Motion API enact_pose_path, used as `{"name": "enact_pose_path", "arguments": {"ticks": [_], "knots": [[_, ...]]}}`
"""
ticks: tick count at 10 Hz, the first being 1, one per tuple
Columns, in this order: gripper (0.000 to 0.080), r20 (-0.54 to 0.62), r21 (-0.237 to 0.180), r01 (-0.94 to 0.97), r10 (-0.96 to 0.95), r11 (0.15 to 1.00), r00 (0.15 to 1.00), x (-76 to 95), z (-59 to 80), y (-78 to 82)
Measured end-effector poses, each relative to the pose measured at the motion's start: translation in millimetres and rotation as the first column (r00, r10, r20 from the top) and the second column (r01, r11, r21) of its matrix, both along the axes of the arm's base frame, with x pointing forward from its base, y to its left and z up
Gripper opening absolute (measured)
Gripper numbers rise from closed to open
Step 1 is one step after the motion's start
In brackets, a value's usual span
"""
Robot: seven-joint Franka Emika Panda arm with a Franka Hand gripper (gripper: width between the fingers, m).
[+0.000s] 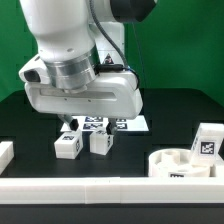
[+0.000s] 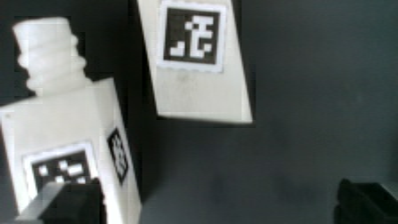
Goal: Assemble stool
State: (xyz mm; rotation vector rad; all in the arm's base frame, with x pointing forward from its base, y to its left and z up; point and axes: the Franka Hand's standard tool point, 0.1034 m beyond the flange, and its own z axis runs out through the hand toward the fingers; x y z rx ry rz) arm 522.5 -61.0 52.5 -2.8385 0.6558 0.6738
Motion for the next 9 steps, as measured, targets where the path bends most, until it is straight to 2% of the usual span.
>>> {"name": "enact_pose_path", "arguments": {"ticks": [6,7,9], "knots": [[0.0649,-0.286,0.121,0.003,0.032,0.993,0.958,-11.4,-8.0,-3.2],[0.0649,-0.281,0.121,-0.001,0.035,0.993,0.959,-9.9,-9.1,-2.9],[0.0649,-0.253,0.168,-0.057,0.099,0.984,0.962,-7.5,-6.4,7.7]]}}
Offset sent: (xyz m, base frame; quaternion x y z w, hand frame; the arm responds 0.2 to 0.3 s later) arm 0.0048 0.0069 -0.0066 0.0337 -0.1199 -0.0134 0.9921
